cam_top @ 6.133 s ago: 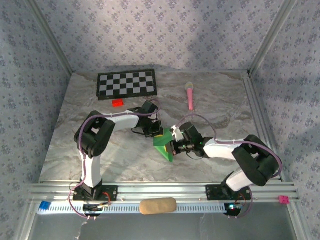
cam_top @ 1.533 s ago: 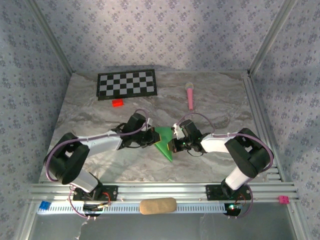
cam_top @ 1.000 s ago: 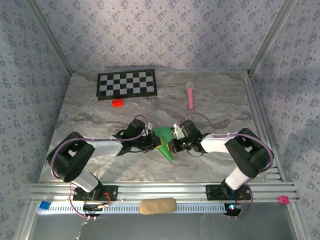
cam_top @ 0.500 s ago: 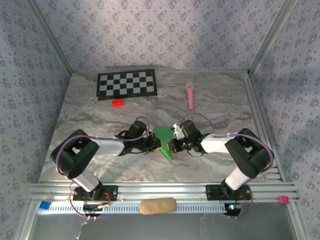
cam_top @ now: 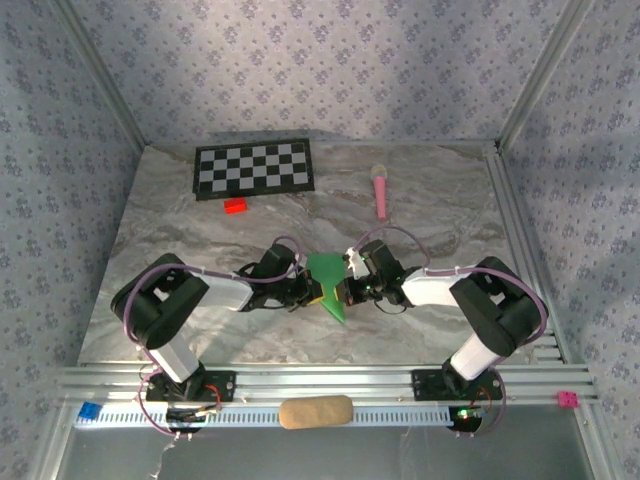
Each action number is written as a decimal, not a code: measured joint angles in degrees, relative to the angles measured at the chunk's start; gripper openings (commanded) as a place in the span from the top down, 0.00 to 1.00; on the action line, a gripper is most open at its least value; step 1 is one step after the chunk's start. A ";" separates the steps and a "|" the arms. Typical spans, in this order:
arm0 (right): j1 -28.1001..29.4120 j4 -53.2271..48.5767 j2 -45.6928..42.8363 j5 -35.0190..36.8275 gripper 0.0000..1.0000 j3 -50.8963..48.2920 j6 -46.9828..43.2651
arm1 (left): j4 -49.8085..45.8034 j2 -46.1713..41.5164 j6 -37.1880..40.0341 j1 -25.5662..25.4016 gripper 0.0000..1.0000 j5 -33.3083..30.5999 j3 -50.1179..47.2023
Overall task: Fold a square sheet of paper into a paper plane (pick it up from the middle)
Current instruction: Third fold the triangle at the center of the table.
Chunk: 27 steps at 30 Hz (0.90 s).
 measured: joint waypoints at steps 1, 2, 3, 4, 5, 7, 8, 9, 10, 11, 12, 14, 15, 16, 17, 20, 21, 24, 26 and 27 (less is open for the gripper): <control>0.00 0.00 0.00 0.00 1.00 0.00 0.00 | 0.00 0.46 0.02 -0.07 1.00 -0.11 0.00; 0.00 0.00 0.00 -0.02 1.00 0.00 0.00 | 0.09 0.94 0.09 -0.09 1.00 -0.09 0.00; 0.00 0.00 0.00 0.00 1.00 0.00 0.00 | 0.39 1.14 0.15 -0.07 1.00 0.04 0.00; 0.00 0.00 -0.04 0.02 1.00 0.00 0.02 | 0.63 1.22 0.22 -0.07 1.00 -0.09 0.00; 0.00 0.00 -0.04 0.02 1.00 0.00 0.00 | 0.66 1.22 0.22 -0.09 1.00 -0.11 0.00; 0.00 0.00 -0.04 0.02 1.00 0.00 0.00 | 0.63 1.22 0.33 -0.09 1.00 -0.11 0.00; 0.00 -0.02 -0.09 0.02 0.99 0.00 0.00 | 0.61 1.22 0.50 -0.09 1.00 -0.13 0.00; 0.00 -0.04 -0.09 0.02 0.98 0.00 0.00 | 0.59 1.22 0.68 -0.09 1.00 -0.15 0.00; 0.00 -0.04 -0.11 0.02 0.95 0.00 0.02 | 0.55 1.22 0.85 -0.09 1.00 -0.22 0.00; 0.00 -0.11 -0.20 0.02 0.90 0.00 0.07 | 0.42 1.20 1.07 -0.09 1.00 -0.28 0.00; 0.00 -0.33 -0.37 0.11 0.85 0.00 0.22 | 0.37 1.20 1.27 -0.11 1.00 -0.31 0.00; -0.02 -1.42 -1.36 0.46 0.71 0.00 0.90 | 0.17 1.20 1.79 -0.15 1.00 -0.35 0.07; -0.02 -2.25 -2.27 0.87 0.67 0.00 1.22 | 0.02 1.18 2.10 -0.22 1.00 -0.39 0.11; -0.20 -3.48 -3.50 1.31 0.62 0.02 1.55 | -0.15 1.16 2.32 -0.28 1.00 -0.52 0.17; -0.50 -4.76 -5.07 1.97 0.59 0.02 2.05 | -0.46 1.14 2.60 -0.33 1.00 -0.63 0.33; -1.44 -7.48 -10.27 3.39 0.56 0.02 3.48 | -0.83 1.14 2.84 -0.37 1.00 -0.74 0.50; -1.60 -7.93 -11.67 3.48 0.57 0.02 3.82 | -0.87 1.14 3.02 -0.37 1.00 -0.74 0.52; -1.55 -8.20 -15.02 2.45 0.69 0.02 5.79 | -0.92 1.14 3.19 -0.37 1.00 -0.76 0.55; -1.03 -8.28 -15.08 0.17 0.82 0.13 7.34 | -0.92 1.14 3.19 -0.39 1.00 -0.76 0.55; -0.46 -8.35 -14.84 -0.50 0.87 0.13 8.13 | -0.92 1.14 3.21 -0.42 1.00 -0.79 0.55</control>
